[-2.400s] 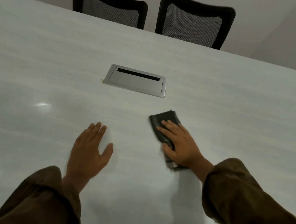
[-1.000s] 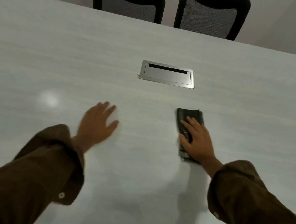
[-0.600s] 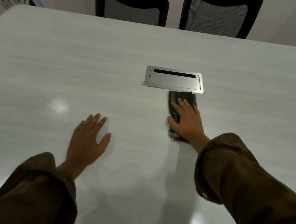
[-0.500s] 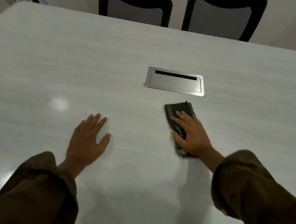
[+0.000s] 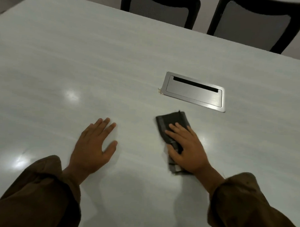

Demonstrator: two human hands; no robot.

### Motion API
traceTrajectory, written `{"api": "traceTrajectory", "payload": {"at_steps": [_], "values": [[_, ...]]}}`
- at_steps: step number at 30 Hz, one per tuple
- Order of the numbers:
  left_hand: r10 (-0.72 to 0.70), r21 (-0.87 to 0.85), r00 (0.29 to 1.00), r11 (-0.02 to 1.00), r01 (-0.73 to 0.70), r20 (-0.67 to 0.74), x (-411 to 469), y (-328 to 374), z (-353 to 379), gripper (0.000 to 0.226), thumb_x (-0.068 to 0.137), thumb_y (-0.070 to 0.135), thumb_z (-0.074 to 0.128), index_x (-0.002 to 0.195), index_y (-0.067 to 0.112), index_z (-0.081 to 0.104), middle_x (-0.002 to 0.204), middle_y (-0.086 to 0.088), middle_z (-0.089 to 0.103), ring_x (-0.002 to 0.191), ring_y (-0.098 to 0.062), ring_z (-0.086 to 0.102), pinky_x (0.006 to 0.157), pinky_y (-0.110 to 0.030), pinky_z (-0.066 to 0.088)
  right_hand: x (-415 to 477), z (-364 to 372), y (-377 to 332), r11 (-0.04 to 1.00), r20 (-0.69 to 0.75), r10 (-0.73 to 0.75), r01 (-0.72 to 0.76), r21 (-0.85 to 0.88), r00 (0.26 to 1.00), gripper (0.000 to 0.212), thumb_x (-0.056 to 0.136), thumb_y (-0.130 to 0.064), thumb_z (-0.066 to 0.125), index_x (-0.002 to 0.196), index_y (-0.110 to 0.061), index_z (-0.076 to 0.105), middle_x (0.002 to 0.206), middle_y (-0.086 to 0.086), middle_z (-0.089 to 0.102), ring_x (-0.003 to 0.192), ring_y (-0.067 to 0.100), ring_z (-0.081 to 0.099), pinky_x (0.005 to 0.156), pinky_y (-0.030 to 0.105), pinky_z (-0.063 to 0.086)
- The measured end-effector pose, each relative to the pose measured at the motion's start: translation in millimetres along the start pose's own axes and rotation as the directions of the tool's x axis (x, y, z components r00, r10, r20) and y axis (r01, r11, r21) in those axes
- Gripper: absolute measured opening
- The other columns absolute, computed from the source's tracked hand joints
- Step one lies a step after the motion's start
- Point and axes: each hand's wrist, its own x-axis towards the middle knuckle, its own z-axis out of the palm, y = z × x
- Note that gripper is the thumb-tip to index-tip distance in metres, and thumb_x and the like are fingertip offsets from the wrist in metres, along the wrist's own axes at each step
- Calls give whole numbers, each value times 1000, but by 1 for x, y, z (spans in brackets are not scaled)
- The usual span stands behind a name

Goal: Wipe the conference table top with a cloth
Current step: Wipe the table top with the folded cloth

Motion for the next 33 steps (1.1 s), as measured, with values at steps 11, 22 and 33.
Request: {"api": "traceTrajectory", "payload": {"at_steps": [11,22,33], "values": [[14,19,1000,1000,-14,8,0,-4,2,62,93,53,40,148,25,42,157,3,35,148,-13,24,119,-39,25,113,41,-42,950,-73,301,-306,-68,951,62,88,-49,45,145,-25,49,157,2,39,149,22,26,123,48,11],[29,-54,1000,998,-29,1,0,-4,0,61,91,48,44,143,17,51,152,-6,43,145,-24,33,119,-40,22,27,35,-73,944,-168,321,-328,-17,932,54,87,-47,50,136,-25,60,148,-4,51,143,15,40,119,47,28],[138,-125,990,982,-139,-14,19,-62,-26,52,87,42,45,128,16,65,139,-11,57,126,-32,56,109,-44,32,45,63,-145,959,-67,270,-274,-73,961,59,92,-52,48,148,-32,44,158,-9,35,150,9,22,122,46,21]]}}
